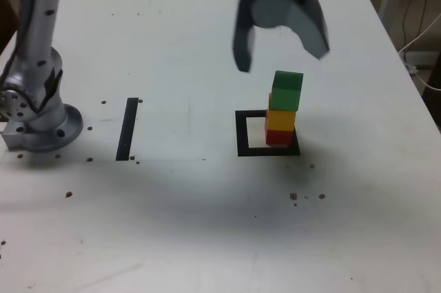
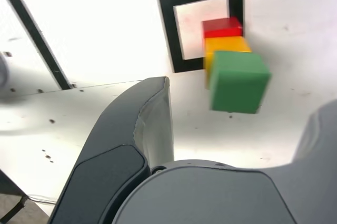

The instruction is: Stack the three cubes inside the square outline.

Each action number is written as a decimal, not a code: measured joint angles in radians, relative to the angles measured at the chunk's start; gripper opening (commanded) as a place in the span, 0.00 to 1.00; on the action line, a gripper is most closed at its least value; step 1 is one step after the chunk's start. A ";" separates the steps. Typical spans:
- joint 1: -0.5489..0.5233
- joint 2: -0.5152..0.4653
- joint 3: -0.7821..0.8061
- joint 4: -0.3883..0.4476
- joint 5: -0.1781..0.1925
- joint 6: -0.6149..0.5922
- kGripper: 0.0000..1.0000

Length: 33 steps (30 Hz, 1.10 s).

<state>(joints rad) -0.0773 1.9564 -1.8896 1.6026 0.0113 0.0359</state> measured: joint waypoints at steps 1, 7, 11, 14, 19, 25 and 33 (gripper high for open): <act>0.000 -0.020 0.021 0.000 0.004 -0.003 1.00; 0.000 -0.142 0.205 -0.013 0.029 -0.042 1.00; 0.000 -0.224 0.340 -0.056 0.030 -0.073 1.00; 0.000 -0.270 0.439 -0.087 0.030 -0.086 1.00; 0.000 -0.351 0.605 -0.180 0.028 -0.103 1.00; 0.001 -0.419 0.801 -0.307 0.031 -0.123 1.00; 0.015 -0.432 1.049 -0.466 0.029 -0.129 1.00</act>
<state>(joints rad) -0.0623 1.5246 -0.8407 1.1363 0.0405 -0.0933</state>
